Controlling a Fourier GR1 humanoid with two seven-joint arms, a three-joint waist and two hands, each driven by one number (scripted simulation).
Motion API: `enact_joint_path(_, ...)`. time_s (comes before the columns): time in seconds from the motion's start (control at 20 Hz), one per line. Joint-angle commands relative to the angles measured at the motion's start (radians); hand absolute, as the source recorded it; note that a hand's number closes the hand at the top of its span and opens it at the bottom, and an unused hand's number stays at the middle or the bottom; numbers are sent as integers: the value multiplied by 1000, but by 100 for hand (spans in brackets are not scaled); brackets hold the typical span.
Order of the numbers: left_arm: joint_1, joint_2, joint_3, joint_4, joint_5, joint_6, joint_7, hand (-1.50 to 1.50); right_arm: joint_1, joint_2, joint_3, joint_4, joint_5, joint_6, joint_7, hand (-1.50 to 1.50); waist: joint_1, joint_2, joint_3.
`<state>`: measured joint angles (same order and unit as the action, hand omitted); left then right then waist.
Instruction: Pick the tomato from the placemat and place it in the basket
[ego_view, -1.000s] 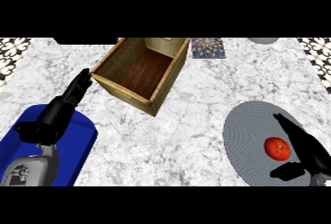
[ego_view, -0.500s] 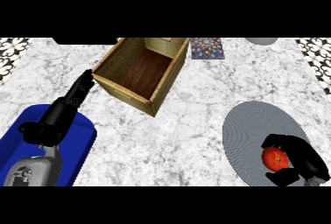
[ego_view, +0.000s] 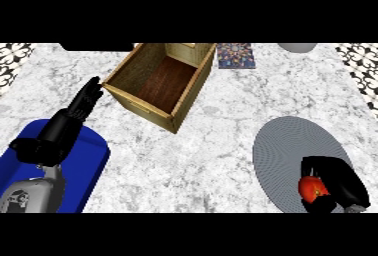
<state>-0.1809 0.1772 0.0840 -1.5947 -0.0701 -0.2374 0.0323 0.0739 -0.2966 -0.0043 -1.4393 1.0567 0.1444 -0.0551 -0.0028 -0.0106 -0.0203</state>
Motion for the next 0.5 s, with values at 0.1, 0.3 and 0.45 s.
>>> enact_joint_path(0.1, 12, -17, -43, -7, -19, -10, -10, 0, -121, 285, 250, -112, 164, -8, 339, 150, 53, 9, 15)
enact_joint_path(0.3, -27, -24, -61, 7, -9, -29, -6, 0, -226, 292, 359, -87, 144, -8, 459, 150, 129, 24, 15)
enact_joint_path(0.45, -40, -30, -70, 15, 1, -42, -1, 0, -297, 294, 438, -93, 78, -50, 599, 150, 148, 25, 20)
